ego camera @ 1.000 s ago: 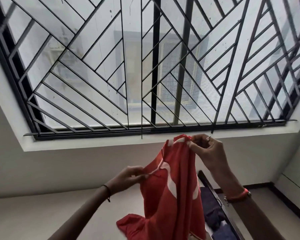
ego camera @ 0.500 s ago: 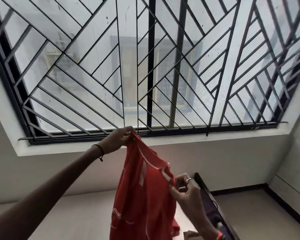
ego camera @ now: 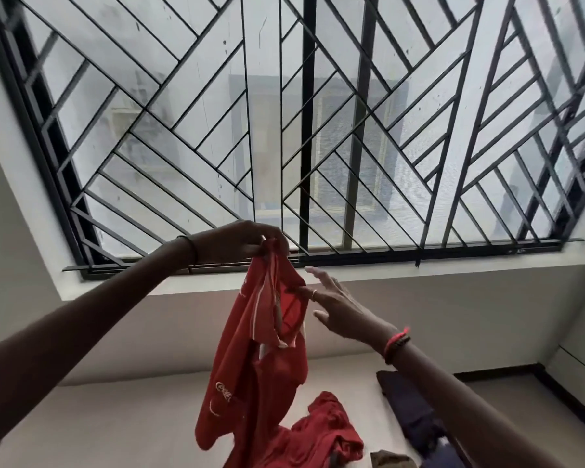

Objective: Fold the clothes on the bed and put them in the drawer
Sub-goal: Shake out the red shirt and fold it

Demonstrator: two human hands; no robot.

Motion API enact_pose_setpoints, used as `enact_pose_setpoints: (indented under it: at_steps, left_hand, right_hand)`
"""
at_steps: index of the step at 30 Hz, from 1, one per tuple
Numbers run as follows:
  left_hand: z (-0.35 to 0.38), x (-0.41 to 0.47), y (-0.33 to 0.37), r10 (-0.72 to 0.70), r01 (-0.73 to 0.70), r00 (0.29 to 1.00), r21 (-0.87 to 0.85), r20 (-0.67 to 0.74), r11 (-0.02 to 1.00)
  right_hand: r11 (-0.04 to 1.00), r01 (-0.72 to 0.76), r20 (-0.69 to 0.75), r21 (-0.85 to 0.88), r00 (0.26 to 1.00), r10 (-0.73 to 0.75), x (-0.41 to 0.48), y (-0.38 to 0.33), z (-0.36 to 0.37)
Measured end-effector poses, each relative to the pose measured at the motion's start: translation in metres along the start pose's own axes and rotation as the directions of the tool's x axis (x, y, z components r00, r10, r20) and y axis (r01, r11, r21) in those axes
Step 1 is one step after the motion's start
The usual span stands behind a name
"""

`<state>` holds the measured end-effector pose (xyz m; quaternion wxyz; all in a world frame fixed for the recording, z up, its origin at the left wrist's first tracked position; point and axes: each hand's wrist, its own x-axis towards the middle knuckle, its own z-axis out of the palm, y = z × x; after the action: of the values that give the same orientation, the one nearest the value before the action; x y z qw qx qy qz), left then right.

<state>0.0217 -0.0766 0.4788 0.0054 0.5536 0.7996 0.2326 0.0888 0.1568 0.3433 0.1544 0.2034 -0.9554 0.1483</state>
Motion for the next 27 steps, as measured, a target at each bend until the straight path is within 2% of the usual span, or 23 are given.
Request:
enact_pose_setpoints:
  at_steps: [3, 5, 7, 9, 11, 12, 14, 16, 20, 22, 24, 26, 27]
  left_hand:
    - [-0.007, -0.011, -0.007, 0.006, -0.014, 0.998, 0.128, 0.061, 0.992]
    - [-0.009, -0.016, -0.014, -0.036, -0.023, 0.987, 0.355, 0.158, 0.935]
    - [-0.005, -0.024, -0.018, -0.09, -0.061, 0.974, 0.626, 0.207, 0.778]
    - [0.004, -0.033, -0.024, 0.01, -0.192, 0.975, 0.813, 0.224, 0.55]
    - [0.006, -0.041, -0.032, 0.032, -0.219, 0.975, 0.917, 0.221, 0.334]
    - [0.007, -0.045, -0.037, 0.053, -0.202, 0.979, 0.931, 0.196, 0.304]
    - [0.007, -0.05, -0.045, 0.027, -0.15, 0.988, 0.921, 0.15, 0.359]
    - [0.008, -0.049, -0.046, -0.002, -0.12, 0.991, 0.887, 0.136, 0.446]
    - [0.01, -0.03, -0.038, -0.19, 0.068, 0.976, 0.684, 0.105, 0.726]
    - [0.015, -0.021, -0.031, -0.16, 0.13, 0.987, 0.447, 0.03, 0.885]
    - [0.023, -0.012, -0.026, -0.103, 0.115, 0.981, 0.064, -0.163, 0.991]
    - [0.027, -0.003, -0.016, -0.164, 0.09, 0.951, -0.272, -0.263, 0.958]
    - [0.028, 0.001, -0.013, -0.196, 0.084, 0.94, -0.368, -0.279, 0.926]
  right_hand:
    - [0.978, 0.176, 0.096, -0.112, 0.982, -0.166, 0.018, 0.015, -0.014]
    - [0.944, 0.285, 0.101, -0.166, 0.957, -0.271, 0.03, 0.025, -0.027]
    - [0.943, 0.305, 0.144, -0.134, 0.947, -0.286, 0.04, 0.026, -0.044]
    - [0.969, 0.238, 0.176, -0.063, 0.959, -0.223, 0.045, 0.026, -0.063]
    - [0.99, 0.14, 0.169, -0.01, 0.976, -0.137, 0.044, 0.029, -0.081]
    - [0.996, 0.091, 0.153, 0.021, 0.984, -0.094, 0.042, 0.032, -0.09]
    - [0.986, -0.006, 0.137, 0.168, 0.99, -0.018, 0.036, 0.037, -0.103]
    - [0.918, -0.085, 0.16, 0.388, 0.987, 0.023, 0.029, 0.041, -0.112]
    - [0.789, -0.138, 0.168, 0.599, 0.985, 0.044, 0.014, 0.043, -0.13]
    - [0.739, -0.145, 0.141, 0.658, 0.988, 0.069, 0.007, 0.043, -0.139]
    - [0.687, -0.143, 0.086, 0.713, 0.989, 0.117, 0.0, 0.043, -0.145]
    - [0.593, -0.117, 0.019, 0.796, 0.985, 0.169, -0.005, 0.046, -0.148]
    - [0.536, -0.104, 0.0, 0.838, 0.982, 0.191, -0.008, 0.046, -0.15]
